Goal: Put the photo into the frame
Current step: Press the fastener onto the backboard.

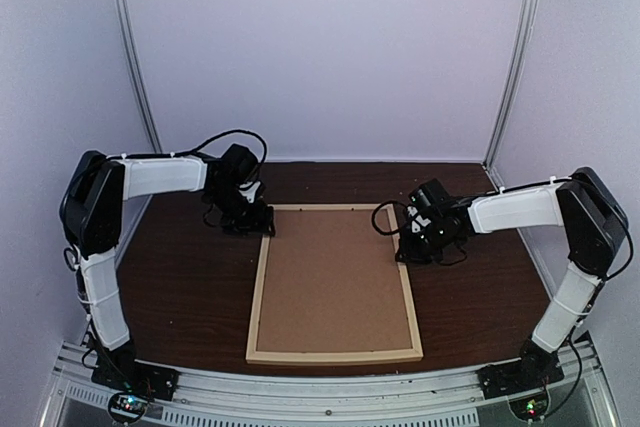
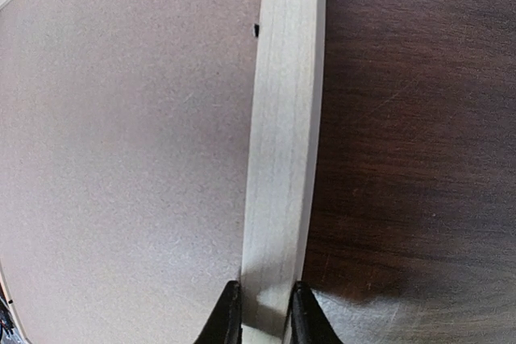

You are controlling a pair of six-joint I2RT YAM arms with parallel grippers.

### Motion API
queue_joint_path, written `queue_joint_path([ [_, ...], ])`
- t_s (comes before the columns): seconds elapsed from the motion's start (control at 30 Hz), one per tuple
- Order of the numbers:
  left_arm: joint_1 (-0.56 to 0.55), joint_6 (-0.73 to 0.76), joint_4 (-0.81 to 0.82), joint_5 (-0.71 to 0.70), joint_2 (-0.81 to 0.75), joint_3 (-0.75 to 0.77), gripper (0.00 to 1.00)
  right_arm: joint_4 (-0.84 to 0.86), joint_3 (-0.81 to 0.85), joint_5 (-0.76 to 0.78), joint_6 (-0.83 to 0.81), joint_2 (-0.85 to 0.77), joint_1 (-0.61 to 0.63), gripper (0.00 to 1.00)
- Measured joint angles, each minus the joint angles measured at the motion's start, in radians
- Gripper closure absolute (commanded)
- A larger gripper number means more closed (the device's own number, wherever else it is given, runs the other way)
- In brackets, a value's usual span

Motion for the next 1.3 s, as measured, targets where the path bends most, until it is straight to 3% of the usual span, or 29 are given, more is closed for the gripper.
queue_joint_path([
  [0.23,0.010,0.012,-0.089,-0.073,0.055,0.089,0.20,-0.009,0.008,-0.003,0.000,0.004,-0.001,0.87],
  [0.6,0.027,0.042,-0.171,-0.122,0.124,0.182,0.08,-0.040,0.032,-0.008,-0.005,0.016,-0.002,0.87],
  [1.3,0.028,0.048,-0.211,-0.148,0.171,0.210,0.06,-0.050,0.039,-0.014,-0.011,0.020,-0.004,0.88],
])
